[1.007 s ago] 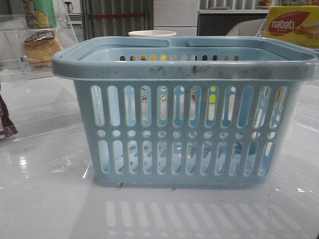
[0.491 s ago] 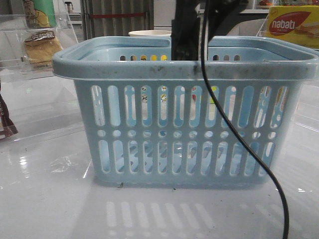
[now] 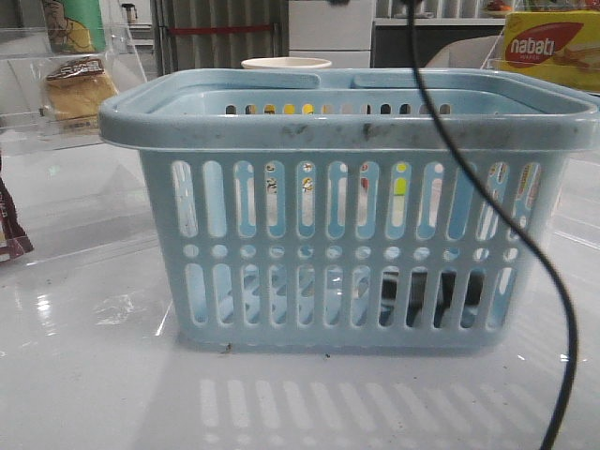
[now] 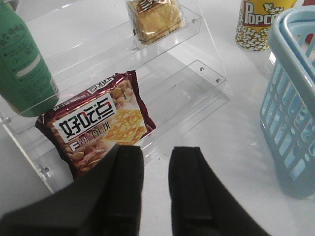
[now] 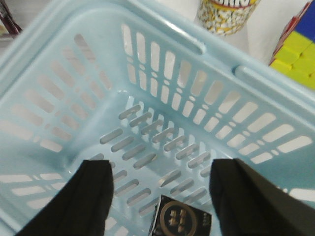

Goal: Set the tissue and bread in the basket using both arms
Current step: 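Carry the tissue pack over the basket and open the right gripper, then reach the left gripper to the bagged bread roll and grasp it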

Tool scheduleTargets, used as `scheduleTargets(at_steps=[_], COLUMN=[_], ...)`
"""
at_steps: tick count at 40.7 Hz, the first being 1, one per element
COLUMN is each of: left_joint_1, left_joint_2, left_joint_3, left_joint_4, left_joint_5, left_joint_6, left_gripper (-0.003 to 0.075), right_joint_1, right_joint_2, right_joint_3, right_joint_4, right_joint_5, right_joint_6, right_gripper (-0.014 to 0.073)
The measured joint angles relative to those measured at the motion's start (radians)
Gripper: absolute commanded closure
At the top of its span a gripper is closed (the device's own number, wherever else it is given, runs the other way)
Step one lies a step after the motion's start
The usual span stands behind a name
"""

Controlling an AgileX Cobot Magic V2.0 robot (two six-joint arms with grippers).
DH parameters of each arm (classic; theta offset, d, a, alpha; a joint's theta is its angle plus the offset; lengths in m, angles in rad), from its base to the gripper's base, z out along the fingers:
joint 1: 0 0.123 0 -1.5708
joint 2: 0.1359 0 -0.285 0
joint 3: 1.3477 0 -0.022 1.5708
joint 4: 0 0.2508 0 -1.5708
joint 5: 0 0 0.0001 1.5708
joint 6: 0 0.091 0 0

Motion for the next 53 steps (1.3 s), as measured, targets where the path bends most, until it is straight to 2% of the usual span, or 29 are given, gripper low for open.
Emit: scheduleTargets(at_steps=[5, 19, 25, 31, 36, 45, 53], left_joint_1=[0.000, 0.000, 0.000, 0.000, 0.000, 0.000, 0.000], left_joint_2=[0.000, 0.000, 0.002, 0.022, 0.046, 0.081, 0.130], left_joint_3=[0.000, 0.000, 0.000, 0.000, 0.000, 0.000, -0.072], left_joint_4=[0.000, 0.000, 0.000, 0.000, 0.000, 0.000, 0.000], left_joint_5=[0.000, 0.000, 0.000, 0.000, 0.000, -0.046, -0.030], left_joint_6=[0.000, 0.000, 0.000, 0.000, 0.000, 0.000, 0.000], left_gripper=[0.0486, 0.0486, 0.0486, 0.0476, 0.0420, 0.0187, 0.0162], right_joint_1=[0.002, 0.002, 0.002, 0.002, 0.002, 0.002, 0.002], right_joint_2=[-0.145, -0.614, -0.750, -0.855, -0.907, -0.914, -0.914], right_joint_3=[0.082, 0.467, 0.598, 0.663, 0.677, 0.679, 0.679], right_joint_4=[0.000, 0.000, 0.000, 0.000, 0.000, 0.000, 0.000], right_joint_5=[0.000, 0.000, 0.002, 0.002, 0.009, 0.011, 0.011], right_joint_6=[-0.025, -0.044, -0.044, -0.044, -0.044, -0.044, -0.044], right_gripper=[0.0064, 0.0064, 0.0064, 0.0064, 0.0064, 0.0064, 0.0064])
